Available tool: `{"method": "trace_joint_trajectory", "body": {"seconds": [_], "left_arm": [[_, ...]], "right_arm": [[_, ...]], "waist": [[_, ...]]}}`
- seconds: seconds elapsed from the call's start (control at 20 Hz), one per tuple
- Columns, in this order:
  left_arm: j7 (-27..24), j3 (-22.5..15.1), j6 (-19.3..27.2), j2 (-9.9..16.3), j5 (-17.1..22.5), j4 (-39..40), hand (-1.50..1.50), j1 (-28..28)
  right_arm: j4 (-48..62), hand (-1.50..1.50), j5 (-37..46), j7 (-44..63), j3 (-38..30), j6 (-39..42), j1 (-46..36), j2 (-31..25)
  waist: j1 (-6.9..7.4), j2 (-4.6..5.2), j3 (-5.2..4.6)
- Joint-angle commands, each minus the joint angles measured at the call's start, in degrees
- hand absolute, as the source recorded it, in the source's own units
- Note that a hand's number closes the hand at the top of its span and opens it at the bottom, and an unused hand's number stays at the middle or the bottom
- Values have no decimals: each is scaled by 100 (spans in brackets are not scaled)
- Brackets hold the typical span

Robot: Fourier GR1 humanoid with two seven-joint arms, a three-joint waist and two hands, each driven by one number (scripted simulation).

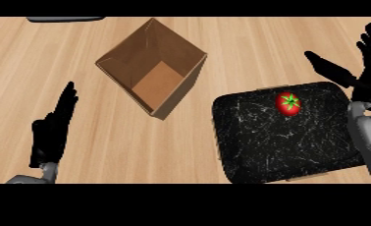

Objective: Pick the tomato from the tray and place it in the cardboard box

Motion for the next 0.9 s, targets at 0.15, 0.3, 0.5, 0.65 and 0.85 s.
{"method": "trace_joint_trajectory", "body": {"seconds": [0.15, 0.3, 0.5, 0.65, 0.85], "left_arm": [[120, -102, -173, 251, -181, -333, 0, 123], [254, -183, -33, 81, -425, -308, 0, 45], [104, -151, -144, 207, -393, -284, 0, 195], [56, -49, -182, 223, -338, -235, 0, 117], [193, -98, -146, 199, -360, -337, 0, 175]], "right_arm": [[-343, -150, 897, -235, -321, -2739, 717, 919], [-643, -150, 1626, 937, 265, -2348, 1182, 248], [-354, -150, 2174, 2252, 709, -1326, 1379, -608], [-604, -150, 2227, 3180, 1071, -297, 1345, -1043], [-1209, -150, 1895, 4234, 1503, 1097, 1577, -1510]], "waist": [[186, -67, 23], [198, -57, 14], [206, -64, -26], [208, -74, -41], [155, -116, -32]]}}
